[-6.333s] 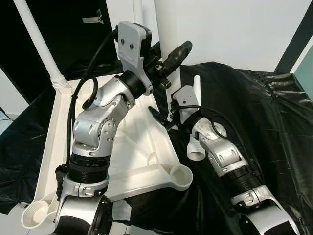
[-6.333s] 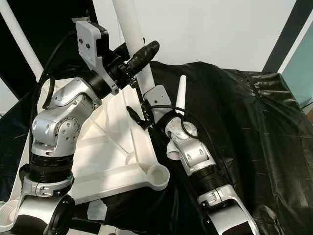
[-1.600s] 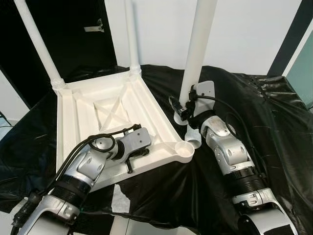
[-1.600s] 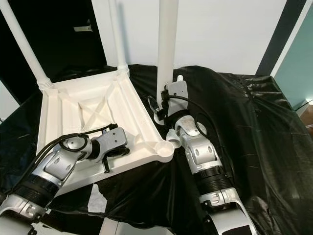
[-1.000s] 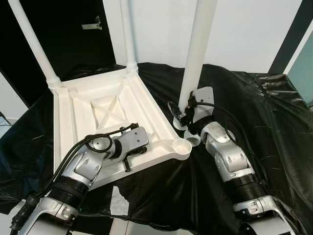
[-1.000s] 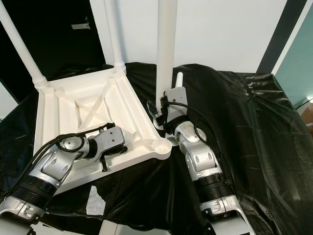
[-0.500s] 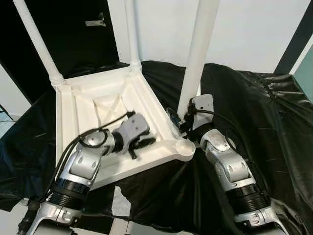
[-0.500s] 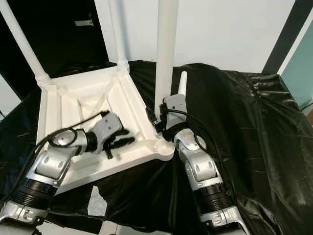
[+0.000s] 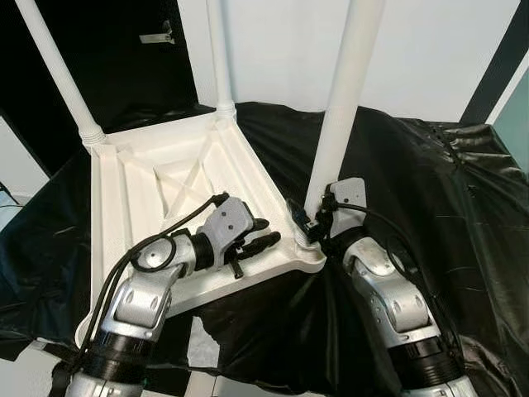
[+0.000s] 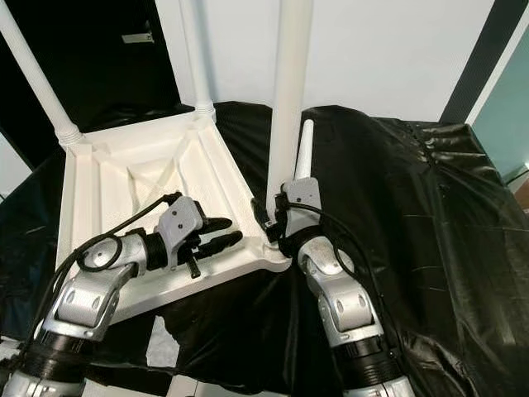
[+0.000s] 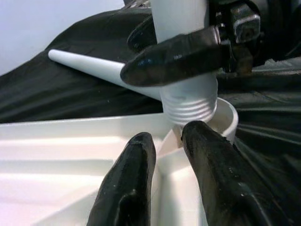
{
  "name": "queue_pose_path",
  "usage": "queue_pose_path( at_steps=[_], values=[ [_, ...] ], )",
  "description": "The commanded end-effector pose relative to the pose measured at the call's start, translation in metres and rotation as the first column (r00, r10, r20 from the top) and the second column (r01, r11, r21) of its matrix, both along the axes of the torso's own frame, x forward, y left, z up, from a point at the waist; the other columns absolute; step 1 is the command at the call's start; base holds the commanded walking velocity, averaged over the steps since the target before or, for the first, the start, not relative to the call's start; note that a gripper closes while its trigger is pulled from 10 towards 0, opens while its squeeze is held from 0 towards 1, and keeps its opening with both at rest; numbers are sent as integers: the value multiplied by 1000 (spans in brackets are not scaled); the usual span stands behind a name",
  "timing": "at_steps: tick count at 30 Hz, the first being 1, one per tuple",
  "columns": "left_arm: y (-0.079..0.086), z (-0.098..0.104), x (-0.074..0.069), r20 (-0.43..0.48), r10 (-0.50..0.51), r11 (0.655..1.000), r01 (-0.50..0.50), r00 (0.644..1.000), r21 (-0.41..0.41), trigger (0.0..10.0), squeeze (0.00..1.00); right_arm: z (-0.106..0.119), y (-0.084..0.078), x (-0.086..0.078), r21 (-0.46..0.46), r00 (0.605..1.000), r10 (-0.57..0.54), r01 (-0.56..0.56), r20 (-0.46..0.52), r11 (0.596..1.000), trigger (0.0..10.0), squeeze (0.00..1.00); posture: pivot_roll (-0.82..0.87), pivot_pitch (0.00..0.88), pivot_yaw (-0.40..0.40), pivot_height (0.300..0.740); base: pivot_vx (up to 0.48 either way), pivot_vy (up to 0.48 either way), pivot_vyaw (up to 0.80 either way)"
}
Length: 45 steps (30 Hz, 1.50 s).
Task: Building children table
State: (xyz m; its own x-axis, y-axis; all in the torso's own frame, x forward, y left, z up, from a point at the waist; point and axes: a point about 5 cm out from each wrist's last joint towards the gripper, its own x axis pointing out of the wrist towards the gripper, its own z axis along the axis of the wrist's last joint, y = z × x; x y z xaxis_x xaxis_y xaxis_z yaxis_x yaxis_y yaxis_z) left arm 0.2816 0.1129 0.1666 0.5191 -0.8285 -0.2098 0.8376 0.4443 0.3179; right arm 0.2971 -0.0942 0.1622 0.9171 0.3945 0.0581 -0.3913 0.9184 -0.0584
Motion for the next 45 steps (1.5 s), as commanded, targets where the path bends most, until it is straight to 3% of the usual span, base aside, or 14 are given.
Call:
queue_pose_path(
  at_steps=[1,13,14,19,33,37,45],
  values=[
    [4,2,1,27,104,993,-103,994,-52,10000,0,1,-3,-3,-8,1000,7,-7,6,1000,10000,0,10,0,-15,740,0,0,0],
    [-3,0,-12,-11,47,991,-48,999,-121,10000,0,-7,0,-11,-29,999,37,-38,-33,999,10000,0,10,0,-18,740,0,0,0],
    [-5,-1,-19,-37,4,991,-9,999,-137,10000,0,-11,0,-13,-35,997,41,-43,-58,998,10000,0,11,0,-18,740,0,0,0],
    [-6,-2,-24,-68,-29,989,19,997,-144,10000,0,-14,-1,-14,-41,996,41,-44,-76,998,10000,0,13,0,-18,740,0,0,0],
    [-8,0,-26,-82,-26,990,14,996,-141,10000,0,-22,-10,-8,-43,992,13,-18,-123,999,10000,0,13,0,-11,740,0,0,0],
    [-8,1,-26,-84,-21,991,9,996,-134,10000,0,-26,-8,-9,-177,992,105,-115,-66,977,10000,0,13,0,-5,740,0,0,0],
    [-7,2,-26,-81,-19,992,9,997,-126,10000,0,-29,0,-18,-207,973,225,-230,-49,951,10000,0,17,0,-3,740,0,0,0]
  ],
)
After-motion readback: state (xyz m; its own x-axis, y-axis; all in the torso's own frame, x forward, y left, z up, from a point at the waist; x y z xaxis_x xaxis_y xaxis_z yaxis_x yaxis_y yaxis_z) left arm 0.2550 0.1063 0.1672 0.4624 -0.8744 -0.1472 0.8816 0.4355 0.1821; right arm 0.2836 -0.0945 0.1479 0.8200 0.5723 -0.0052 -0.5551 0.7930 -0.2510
